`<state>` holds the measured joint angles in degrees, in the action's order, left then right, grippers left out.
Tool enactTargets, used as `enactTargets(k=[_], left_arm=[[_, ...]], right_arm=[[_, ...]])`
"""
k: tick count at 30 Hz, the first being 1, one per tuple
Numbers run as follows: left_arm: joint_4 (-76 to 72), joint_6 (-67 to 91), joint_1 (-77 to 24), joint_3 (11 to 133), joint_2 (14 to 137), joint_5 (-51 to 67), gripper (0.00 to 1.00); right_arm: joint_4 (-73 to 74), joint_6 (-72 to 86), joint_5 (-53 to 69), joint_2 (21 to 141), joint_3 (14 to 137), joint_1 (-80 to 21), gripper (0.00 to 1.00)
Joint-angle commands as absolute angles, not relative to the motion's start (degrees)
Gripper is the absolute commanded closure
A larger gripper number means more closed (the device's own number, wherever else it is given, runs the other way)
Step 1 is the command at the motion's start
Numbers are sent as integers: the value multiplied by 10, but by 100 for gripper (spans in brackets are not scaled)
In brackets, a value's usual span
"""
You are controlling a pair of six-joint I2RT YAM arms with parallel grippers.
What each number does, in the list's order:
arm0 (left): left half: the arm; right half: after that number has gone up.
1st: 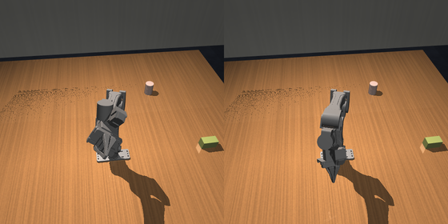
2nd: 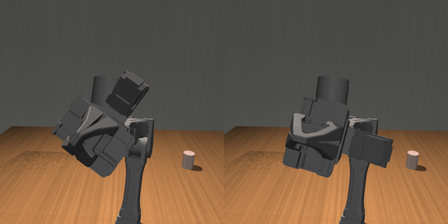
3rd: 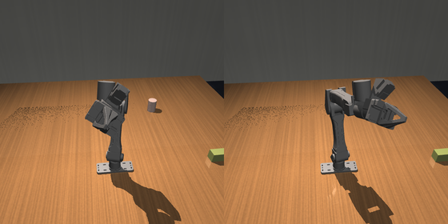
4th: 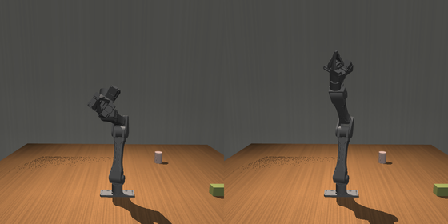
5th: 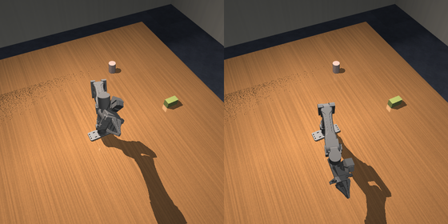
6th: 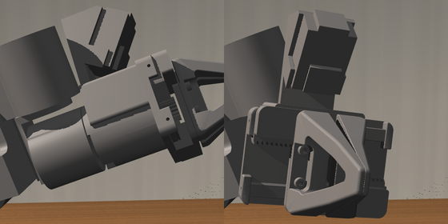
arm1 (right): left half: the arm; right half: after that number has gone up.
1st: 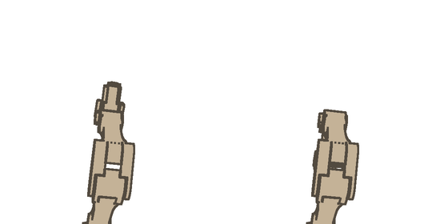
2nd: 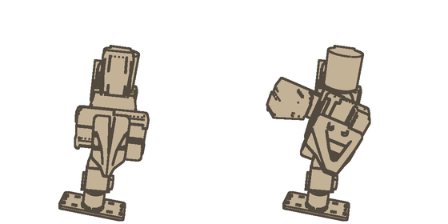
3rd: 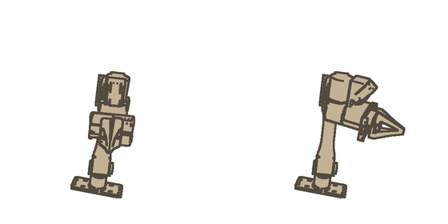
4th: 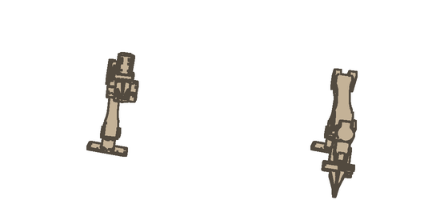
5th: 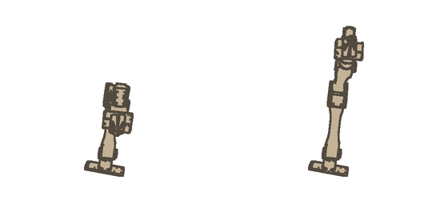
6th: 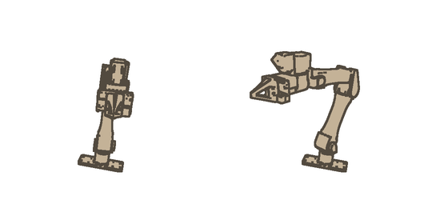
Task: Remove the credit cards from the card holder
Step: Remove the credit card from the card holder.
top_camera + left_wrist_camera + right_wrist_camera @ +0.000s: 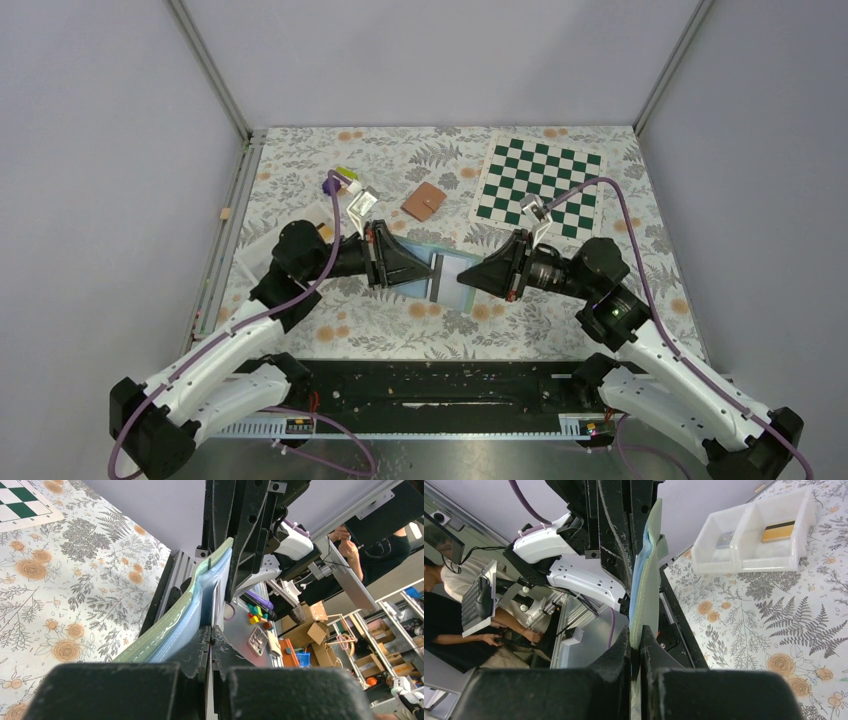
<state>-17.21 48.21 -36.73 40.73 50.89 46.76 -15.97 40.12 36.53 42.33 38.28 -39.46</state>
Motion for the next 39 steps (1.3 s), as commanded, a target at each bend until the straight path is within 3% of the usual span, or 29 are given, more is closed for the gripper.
enactTargets(k=[1, 12, 15, 24, 31, 39], left_arm=[[-148, 443, -367, 413, 473, 451, 100], [-100, 423, -361, 429, 455, 444, 99], [-113, 437, -361, 430, 466, 461, 78], [-165, 480, -363, 421, 484, 480, 61], [-165, 481, -370, 424, 502, 476, 61], [-182, 489, -383, 431, 519, 482, 73]], right_arm=[[-164, 381, 372, 393, 385, -390, 100], [-166, 392, 385, 384, 380, -389, 100], [-184, 403, 389, 388, 378, -389, 100], [-216, 428, 394, 399, 374, -389, 100], [-224, 434, 398, 404, 374, -389, 100], [-237, 443, 403, 412, 369, -389, 100]])
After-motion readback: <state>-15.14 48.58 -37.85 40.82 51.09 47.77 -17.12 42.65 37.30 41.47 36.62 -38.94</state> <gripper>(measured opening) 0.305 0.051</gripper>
